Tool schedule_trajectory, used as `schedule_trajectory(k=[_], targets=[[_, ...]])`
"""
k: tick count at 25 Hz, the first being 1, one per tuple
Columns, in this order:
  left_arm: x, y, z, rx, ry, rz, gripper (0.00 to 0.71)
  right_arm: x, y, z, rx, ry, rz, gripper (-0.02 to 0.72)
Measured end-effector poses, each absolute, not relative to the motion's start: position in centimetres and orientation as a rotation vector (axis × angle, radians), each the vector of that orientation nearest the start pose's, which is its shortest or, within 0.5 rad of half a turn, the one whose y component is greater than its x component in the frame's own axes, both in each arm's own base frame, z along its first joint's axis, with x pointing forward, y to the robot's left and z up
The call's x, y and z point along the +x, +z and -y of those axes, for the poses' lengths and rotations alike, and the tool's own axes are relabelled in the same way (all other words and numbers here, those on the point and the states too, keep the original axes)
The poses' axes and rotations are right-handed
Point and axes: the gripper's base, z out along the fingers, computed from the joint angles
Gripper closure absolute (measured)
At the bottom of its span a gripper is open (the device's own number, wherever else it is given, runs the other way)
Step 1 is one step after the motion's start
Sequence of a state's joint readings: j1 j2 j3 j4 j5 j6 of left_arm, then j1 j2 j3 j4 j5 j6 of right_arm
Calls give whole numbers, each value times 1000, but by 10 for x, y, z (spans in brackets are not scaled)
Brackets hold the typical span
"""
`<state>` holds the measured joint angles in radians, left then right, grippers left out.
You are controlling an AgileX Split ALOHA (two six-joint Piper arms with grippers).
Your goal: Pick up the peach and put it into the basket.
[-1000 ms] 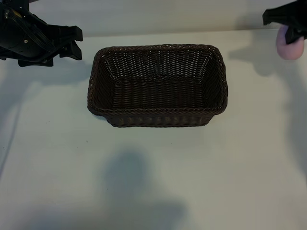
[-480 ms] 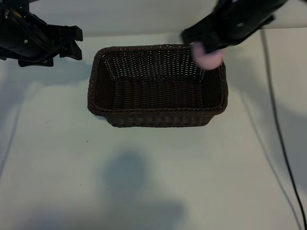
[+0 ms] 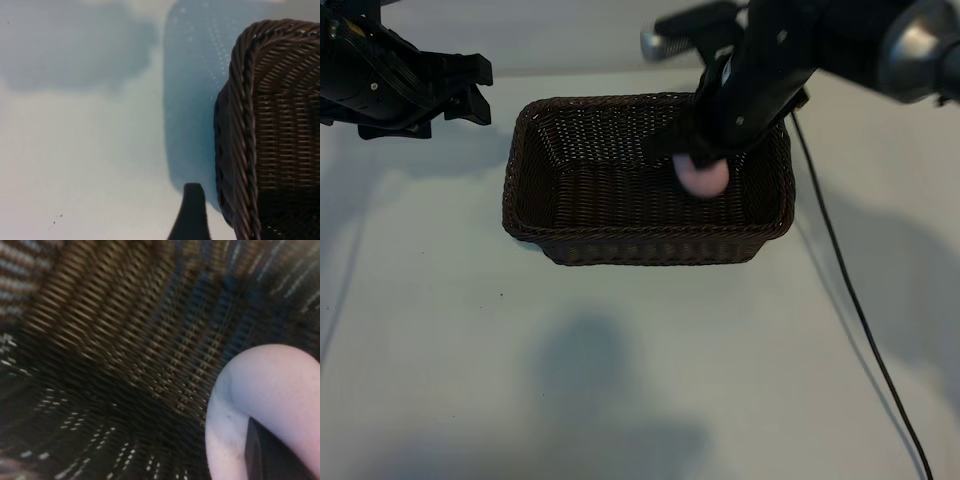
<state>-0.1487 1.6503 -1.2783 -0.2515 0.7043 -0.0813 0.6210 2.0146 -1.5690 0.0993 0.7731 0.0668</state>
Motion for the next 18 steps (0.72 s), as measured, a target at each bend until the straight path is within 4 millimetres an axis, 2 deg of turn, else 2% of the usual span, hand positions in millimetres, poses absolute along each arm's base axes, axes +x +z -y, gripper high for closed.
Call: schedule_trajectory(k=[2, 4, 7, 11, 13, 15, 18], targets=[[352, 278, 68, -98, -370, -2565, 121, 355, 193, -262, -684, 302, -2690, 632], [352, 278, 68, -98, -370, -2565, 121, 357, 182, -263, -690, 293, -2709, 592], [352, 278, 68, -98, -370, -2565, 121, 357, 181, -263, -691, 291, -2712, 465], [352, 278, 68, -98, -370, -2565, 121, 357, 189, -263, -716, 284, -2727, 240], [352, 278, 68, -98, -370, -2566, 121, 358, 199, -265, -731, 283, -2731, 152], [352, 278, 68, -98, -370, -2566, 121, 359, 212, -266, -746, 280, -2746, 115], [352, 278, 68, -97, -370, -2567, 121, 361, 237, -268, -760, 285, -2744, 118]])
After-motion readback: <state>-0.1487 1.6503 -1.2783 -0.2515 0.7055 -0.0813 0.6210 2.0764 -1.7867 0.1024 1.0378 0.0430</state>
